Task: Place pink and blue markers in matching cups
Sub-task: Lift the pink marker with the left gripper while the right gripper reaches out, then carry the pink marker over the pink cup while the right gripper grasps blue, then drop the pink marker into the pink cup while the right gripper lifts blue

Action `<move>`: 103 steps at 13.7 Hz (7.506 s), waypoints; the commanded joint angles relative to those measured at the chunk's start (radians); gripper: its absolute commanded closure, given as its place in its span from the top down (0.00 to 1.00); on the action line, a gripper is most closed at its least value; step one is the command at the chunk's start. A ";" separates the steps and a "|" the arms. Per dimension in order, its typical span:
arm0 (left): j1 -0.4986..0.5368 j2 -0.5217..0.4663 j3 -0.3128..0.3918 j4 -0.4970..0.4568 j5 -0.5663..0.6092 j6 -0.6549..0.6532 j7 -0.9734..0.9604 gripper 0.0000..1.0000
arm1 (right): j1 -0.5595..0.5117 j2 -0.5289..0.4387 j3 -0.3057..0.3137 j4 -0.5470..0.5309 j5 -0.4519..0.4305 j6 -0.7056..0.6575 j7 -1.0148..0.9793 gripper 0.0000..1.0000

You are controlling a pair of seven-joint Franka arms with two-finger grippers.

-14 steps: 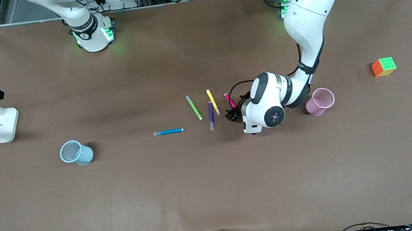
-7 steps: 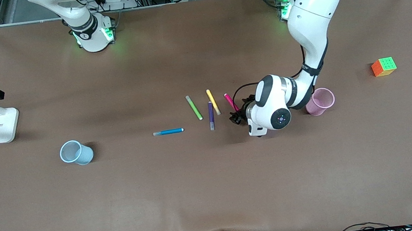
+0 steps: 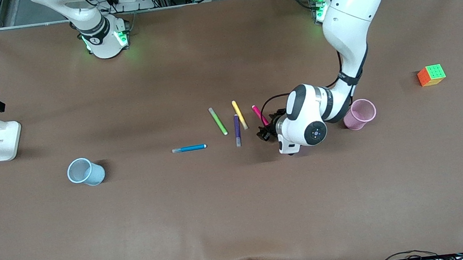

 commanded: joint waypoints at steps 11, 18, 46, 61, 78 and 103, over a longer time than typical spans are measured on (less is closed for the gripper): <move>0.036 -0.026 0.002 0.008 0.002 0.048 0.022 0.00 | 0.161 0.105 0.011 -0.115 0.069 0.179 0.014 1.00; 0.140 -0.236 0.013 0.009 0.114 -0.133 0.029 0.00 | 0.359 0.268 0.011 -0.100 0.070 0.319 0.013 1.00; 0.417 -0.927 0.001 -0.670 0.575 0.328 0.477 0.00 | 0.706 0.625 0.010 -0.250 -0.147 0.841 -0.451 1.00; 0.455 -0.895 -0.008 -0.874 0.648 0.617 0.477 0.00 | 0.672 0.716 0.010 -0.295 -0.159 0.997 -0.544 0.94; 0.483 -0.694 -0.008 -0.798 0.653 0.701 0.483 1.00 | 0.556 0.590 -0.010 -0.252 -0.156 0.587 -0.557 0.00; 0.478 -0.801 -0.061 -0.041 0.424 -0.380 0.776 1.00 | 0.476 0.507 -0.288 -0.278 -0.552 0.454 -0.794 0.00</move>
